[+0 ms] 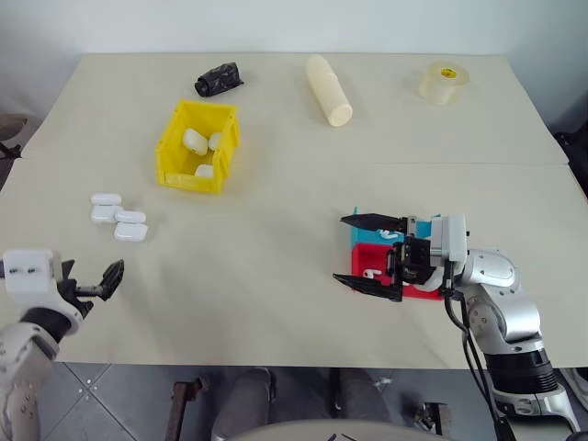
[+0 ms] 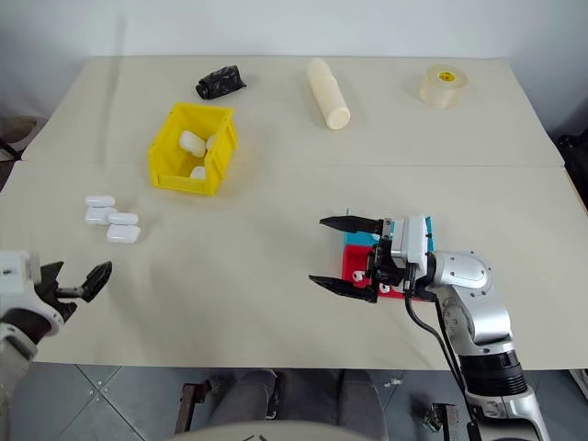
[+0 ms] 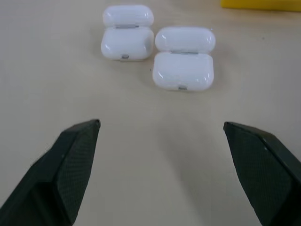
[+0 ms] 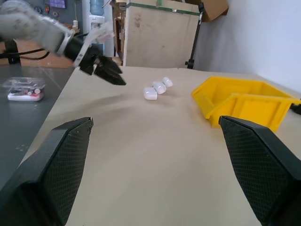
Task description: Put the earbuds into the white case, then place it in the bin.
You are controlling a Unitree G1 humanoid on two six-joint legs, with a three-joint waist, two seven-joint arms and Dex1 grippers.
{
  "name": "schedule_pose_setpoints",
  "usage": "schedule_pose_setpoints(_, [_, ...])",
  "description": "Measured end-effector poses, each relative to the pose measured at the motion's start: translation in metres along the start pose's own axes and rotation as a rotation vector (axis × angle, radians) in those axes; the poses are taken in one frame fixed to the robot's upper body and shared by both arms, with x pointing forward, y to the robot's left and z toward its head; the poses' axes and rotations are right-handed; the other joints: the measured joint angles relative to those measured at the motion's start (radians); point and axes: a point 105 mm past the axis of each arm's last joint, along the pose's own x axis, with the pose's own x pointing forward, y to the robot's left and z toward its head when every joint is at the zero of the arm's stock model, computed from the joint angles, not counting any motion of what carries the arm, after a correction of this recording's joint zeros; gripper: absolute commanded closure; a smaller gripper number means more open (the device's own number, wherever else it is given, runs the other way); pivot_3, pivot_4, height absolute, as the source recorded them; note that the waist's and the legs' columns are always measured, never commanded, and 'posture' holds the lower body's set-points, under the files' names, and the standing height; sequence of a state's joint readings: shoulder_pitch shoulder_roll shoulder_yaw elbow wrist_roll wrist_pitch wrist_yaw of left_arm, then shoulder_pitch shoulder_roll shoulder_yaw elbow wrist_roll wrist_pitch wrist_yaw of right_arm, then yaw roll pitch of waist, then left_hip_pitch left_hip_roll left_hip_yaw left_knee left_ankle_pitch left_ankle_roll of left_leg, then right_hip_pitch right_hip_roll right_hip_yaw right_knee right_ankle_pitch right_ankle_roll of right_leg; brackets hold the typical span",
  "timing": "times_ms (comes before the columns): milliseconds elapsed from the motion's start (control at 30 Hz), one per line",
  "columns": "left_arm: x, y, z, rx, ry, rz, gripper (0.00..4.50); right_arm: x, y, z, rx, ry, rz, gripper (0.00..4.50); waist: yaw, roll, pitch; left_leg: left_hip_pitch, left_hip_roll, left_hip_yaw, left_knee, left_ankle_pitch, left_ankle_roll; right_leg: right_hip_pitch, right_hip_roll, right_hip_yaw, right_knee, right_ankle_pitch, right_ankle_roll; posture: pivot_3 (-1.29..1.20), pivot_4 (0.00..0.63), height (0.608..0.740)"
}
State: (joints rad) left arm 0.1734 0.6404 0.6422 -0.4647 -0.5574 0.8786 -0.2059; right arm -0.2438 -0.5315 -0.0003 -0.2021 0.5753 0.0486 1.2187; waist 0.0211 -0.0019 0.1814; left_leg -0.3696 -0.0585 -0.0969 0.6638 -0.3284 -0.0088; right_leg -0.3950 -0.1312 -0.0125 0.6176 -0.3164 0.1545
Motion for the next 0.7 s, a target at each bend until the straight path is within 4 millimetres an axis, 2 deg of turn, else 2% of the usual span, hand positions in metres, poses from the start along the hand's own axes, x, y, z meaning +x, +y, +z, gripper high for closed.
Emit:
schedule_pose_setpoints(167, [0.025, 0.0, 0.037, 0.012, 0.16, -0.032, 0.04, -0.005, 0.001, 0.002, 0.001, 0.031, 0.037, 0.0, 0.001, 0.0, 0.0, 0.0, -0.001, -0.001, 0.0, 0.0, -0.001, -0.001, 0.001, 0.0, 0.003, 0.0, -0.001, 0.0, 0.15, 0.74])
schedule_pose_setpoints(267, [0.037, -0.005, 0.051, 0.011, 0.259, -0.049, 0.04, -0.005, 0.001, 0.002, 0.003, 0.03, 0.039, 0.0, -0.009, 0.0, 0.0, -0.001, -0.001, -0.001, -0.001, 0.0, -0.001, -0.002, 0.001, 0.0, 0.006, 0.0, -0.001, 0.0, 0.15, 0.74])
schedule_pose_setpoints(400, [0.047, -0.015, 0.05, -0.015, 0.406, -0.102, 0.04, -0.004, 0.001, 0.003, 0.005, 0.027, 0.042, 0.0, -0.027, -0.001, 0.0, -0.001, -0.001, -0.001, -0.002, 0.0, -0.001, -0.005, 0.001, 0.0, 0.008, 0.0, -0.001, 0.0, 0.15, 0.74])
schedule_pose_setpoints(500, [0.051, -0.01, 0.046, 0.021, 0.491, -0.075, 0.04, -0.004, 0.002, 0.002, 0.006, 0.026, 0.043, 0.0, -0.034, -0.001, 0.0, -0.002, -0.001, 0.0, -0.003, 0.0, -0.001, -0.007, 0.001, 0.001, 0.008, 0.0, -0.001, 0.0, 0.15, 0.74])
schedule_pose_setpoints(700, [0.055, -0.005, 0.038, 0.035, 0.552, -0.05, 0.04, -0.002, 0.004, 0.004, -0.001, 0.019, 0.043, 0.0, -0.026, -0.001, 0.001, -0.003, -0.001, 0.001, -0.001, 0.0, -0.002, -0.007, 0.001, 0.001, 0.009, 0.0, -0.001, 0.0, 0.15, 0.74])
